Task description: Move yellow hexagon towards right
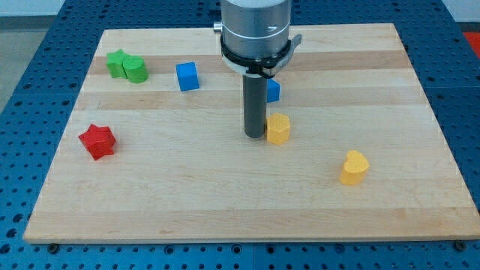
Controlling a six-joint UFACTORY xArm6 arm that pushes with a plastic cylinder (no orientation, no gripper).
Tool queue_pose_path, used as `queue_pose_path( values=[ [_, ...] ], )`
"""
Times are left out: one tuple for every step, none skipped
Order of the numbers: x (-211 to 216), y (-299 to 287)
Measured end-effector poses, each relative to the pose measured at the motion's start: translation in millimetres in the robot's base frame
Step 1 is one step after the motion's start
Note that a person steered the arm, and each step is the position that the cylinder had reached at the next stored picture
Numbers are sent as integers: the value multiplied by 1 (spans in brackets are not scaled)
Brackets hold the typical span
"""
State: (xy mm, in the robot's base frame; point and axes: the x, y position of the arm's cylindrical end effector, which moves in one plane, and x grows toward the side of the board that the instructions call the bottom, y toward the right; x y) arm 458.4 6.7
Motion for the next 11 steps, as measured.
queue_pose_path(
  values=[
    [-8,86],
    [-10,101],
    [11,41],
    [23,38],
    [23,38],
    [23,84],
    [23,84],
    [0,111],
    [-3,119],
    [39,101],
    [42,100]
  ],
)
